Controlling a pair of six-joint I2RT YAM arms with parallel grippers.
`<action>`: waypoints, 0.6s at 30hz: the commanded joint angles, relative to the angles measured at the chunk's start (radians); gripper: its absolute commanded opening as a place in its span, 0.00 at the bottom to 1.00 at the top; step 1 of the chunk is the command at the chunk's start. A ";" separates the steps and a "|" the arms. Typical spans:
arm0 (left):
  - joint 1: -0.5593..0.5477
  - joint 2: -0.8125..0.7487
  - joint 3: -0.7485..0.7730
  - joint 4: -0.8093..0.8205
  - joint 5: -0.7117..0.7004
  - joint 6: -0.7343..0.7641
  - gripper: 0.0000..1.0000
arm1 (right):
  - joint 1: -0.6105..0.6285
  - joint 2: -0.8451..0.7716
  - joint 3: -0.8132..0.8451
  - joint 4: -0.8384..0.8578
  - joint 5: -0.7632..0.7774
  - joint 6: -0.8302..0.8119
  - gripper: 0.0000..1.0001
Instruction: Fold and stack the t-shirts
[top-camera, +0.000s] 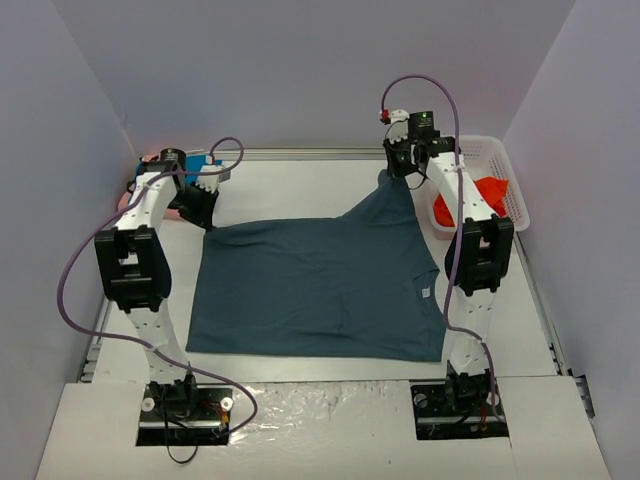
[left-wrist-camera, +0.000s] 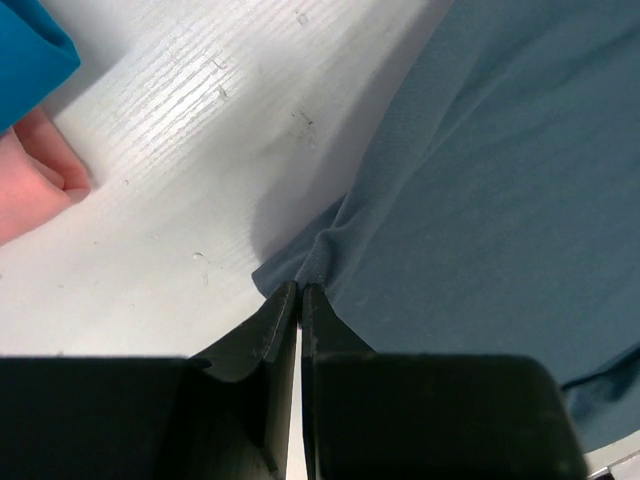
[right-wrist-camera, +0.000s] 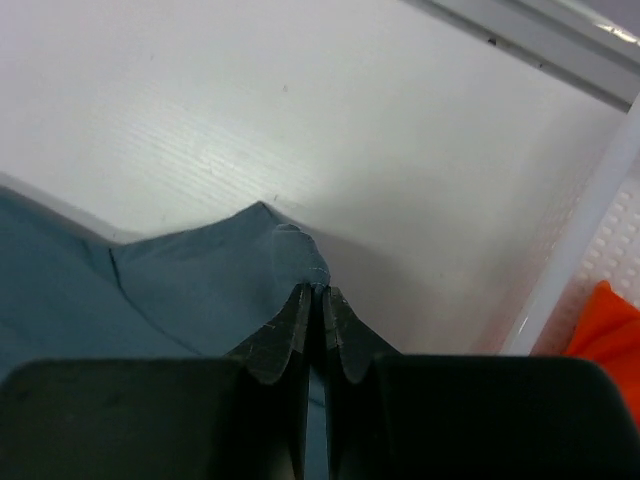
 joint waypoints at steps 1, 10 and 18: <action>0.030 -0.108 -0.023 -0.004 0.046 0.005 0.02 | 0.005 -0.134 -0.100 -0.057 -0.017 -0.034 0.00; 0.075 -0.178 -0.098 0.000 0.100 0.043 0.02 | 0.004 -0.378 -0.355 -0.111 -0.001 -0.054 0.00; 0.113 -0.240 -0.204 0.013 0.158 0.103 0.02 | 0.004 -0.530 -0.490 -0.165 0.012 -0.084 0.00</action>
